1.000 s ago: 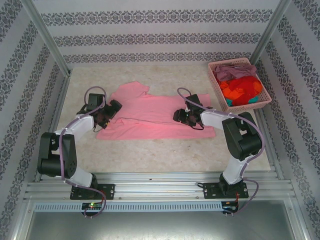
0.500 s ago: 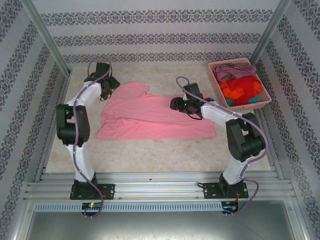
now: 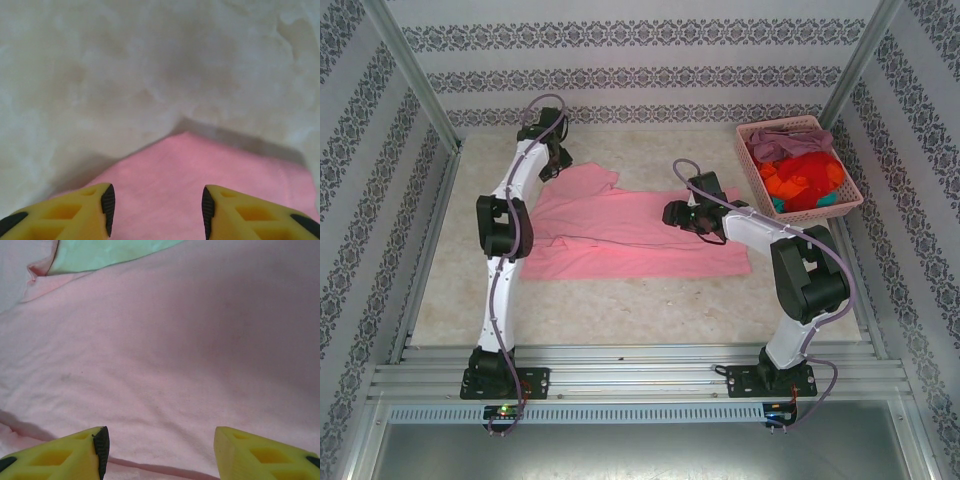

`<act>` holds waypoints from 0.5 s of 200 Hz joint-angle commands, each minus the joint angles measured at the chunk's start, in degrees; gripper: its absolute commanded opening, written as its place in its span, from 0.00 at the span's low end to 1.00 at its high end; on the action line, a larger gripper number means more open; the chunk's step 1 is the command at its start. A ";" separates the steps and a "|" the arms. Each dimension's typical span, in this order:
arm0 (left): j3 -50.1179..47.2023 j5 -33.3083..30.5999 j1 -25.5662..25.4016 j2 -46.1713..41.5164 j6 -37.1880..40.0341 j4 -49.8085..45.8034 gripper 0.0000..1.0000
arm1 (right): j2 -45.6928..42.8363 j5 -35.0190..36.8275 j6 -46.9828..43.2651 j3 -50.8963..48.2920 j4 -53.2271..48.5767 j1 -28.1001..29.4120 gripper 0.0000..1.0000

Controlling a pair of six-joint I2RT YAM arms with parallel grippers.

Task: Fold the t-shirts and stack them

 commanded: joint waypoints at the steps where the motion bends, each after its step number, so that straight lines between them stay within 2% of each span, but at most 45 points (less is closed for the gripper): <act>1: 4.28 -1.52 -0.20 3.48 5.40 -6.75 0.49 | -0.14 -0.13 0.47 -0.93 1.69 -0.01 0.58; 75: 7.98 2.02 -0.15 9.42 11.17 -8.33 0.47 | 0.08 -0.18 1.15 -2.80 3.24 0.61 0.58; 100: 7.98 2.32 -0.12 10.17 13.34 -10.49 0.38 | -0.33 0.16 1.03 -3.09 3.08 0.56 0.58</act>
